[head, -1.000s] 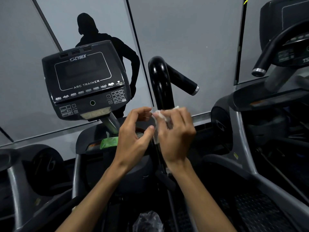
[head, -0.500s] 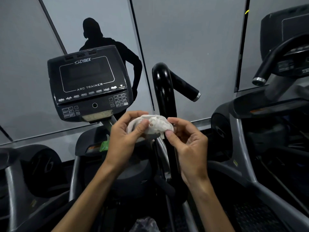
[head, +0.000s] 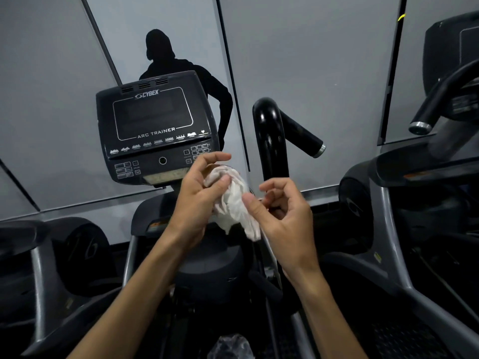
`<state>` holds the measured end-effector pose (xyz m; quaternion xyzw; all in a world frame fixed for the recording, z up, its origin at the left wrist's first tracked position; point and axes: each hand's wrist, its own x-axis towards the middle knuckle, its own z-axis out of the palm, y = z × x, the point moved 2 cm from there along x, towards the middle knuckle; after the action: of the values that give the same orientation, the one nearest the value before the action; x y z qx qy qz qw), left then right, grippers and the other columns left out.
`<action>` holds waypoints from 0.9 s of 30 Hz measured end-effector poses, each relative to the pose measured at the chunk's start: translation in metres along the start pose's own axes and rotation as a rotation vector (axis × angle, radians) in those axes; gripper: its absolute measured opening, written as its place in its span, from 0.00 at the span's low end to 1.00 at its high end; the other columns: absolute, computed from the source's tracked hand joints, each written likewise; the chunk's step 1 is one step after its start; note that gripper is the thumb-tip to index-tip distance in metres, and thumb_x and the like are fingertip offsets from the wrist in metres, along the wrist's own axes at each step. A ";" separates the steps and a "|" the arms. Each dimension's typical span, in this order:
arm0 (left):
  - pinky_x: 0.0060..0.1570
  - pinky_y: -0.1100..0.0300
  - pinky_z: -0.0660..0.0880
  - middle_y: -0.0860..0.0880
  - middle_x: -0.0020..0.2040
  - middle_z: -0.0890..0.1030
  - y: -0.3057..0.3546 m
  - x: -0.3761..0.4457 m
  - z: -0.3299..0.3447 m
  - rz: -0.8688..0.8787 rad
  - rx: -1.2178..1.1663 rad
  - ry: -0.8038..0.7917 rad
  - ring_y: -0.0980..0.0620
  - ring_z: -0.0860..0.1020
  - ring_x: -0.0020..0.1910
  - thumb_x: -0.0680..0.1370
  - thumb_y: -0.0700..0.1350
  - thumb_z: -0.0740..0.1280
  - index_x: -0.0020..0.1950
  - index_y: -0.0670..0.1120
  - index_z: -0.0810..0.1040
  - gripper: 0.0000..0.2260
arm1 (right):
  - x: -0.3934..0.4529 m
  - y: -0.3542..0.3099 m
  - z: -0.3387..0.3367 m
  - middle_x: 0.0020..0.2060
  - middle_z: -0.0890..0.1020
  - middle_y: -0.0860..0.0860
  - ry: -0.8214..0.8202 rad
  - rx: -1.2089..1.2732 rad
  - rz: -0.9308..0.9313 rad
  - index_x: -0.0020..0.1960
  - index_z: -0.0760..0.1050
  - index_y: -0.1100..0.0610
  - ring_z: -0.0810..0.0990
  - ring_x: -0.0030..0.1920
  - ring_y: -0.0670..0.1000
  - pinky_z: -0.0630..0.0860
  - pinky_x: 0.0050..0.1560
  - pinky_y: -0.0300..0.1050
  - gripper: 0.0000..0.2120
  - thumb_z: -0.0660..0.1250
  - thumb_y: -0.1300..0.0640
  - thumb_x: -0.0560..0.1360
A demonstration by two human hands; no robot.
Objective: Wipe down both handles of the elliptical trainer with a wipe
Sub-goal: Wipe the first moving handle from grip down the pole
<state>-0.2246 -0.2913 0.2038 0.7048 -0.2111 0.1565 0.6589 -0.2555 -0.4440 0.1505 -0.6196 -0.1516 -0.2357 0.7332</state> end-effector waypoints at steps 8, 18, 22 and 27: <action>0.37 0.63 0.77 0.49 0.43 0.78 0.007 0.002 -0.007 0.017 0.058 -0.143 0.54 0.78 0.39 0.78 0.39 0.69 0.63 0.43 0.77 0.14 | 0.008 0.005 0.016 0.42 0.85 0.62 -0.087 0.238 0.183 0.45 0.81 0.60 0.84 0.42 0.55 0.82 0.48 0.56 0.08 0.77 0.56 0.72; 0.38 0.56 0.74 0.41 0.48 0.80 -0.014 0.004 -0.040 -0.234 -0.144 -0.009 0.48 0.77 0.40 0.77 0.43 0.71 0.61 0.47 0.81 0.13 | 0.015 -0.003 0.028 0.45 0.84 0.57 0.016 0.451 0.220 0.50 0.78 0.58 0.84 0.46 0.55 0.82 0.49 0.53 0.03 0.68 0.59 0.80; 0.47 0.56 0.80 0.44 0.51 0.84 -0.007 -0.003 -0.041 -0.274 -0.117 0.026 0.48 0.81 0.47 0.77 0.51 0.67 0.65 0.47 0.76 0.17 | 0.016 -0.003 0.032 0.42 0.85 0.52 0.009 0.415 0.204 0.50 0.78 0.57 0.84 0.44 0.50 0.82 0.46 0.46 0.02 0.68 0.59 0.80; 0.48 0.51 0.76 0.38 0.47 0.78 0.006 -0.017 -0.042 -0.031 0.239 0.073 0.49 0.78 0.45 0.77 0.49 0.73 0.58 0.49 0.80 0.11 | 0.014 -0.002 0.035 0.47 0.85 0.54 0.032 0.426 0.206 0.54 0.80 0.57 0.84 0.49 0.53 0.83 0.50 0.46 0.04 0.70 0.60 0.79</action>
<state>-0.2403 -0.2477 0.2041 0.7753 -0.1560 0.1957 0.5798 -0.2420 -0.4121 0.1656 -0.4592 -0.1224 -0.1322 0.8699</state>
